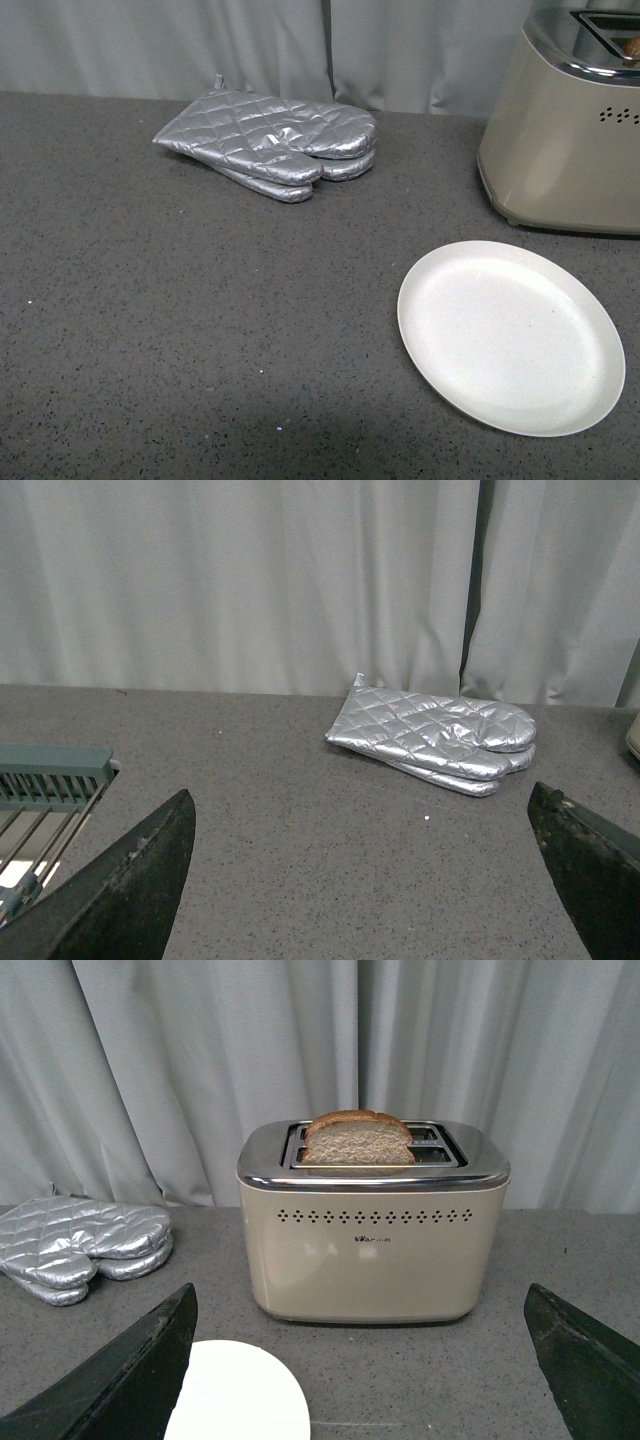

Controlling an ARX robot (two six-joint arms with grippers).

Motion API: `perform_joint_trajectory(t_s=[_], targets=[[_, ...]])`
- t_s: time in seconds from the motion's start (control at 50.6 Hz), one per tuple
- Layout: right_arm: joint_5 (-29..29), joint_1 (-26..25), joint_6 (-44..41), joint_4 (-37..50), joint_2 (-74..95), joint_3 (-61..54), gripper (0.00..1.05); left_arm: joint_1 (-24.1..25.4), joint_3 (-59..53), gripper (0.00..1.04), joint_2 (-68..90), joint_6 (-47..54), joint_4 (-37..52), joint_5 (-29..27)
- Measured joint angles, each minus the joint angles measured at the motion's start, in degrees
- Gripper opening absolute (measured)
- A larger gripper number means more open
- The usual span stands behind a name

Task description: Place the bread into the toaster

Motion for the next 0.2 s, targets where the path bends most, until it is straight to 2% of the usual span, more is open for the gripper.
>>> perform_joint_trajectory(t_s=[0.198], targets=[[0.00, 0.00, 0.00, 0.00, 0.00, 0.00, 0.95, 0.00, 0.00, 0.98, 0.00, 0.00, 0.00, 0.00]])
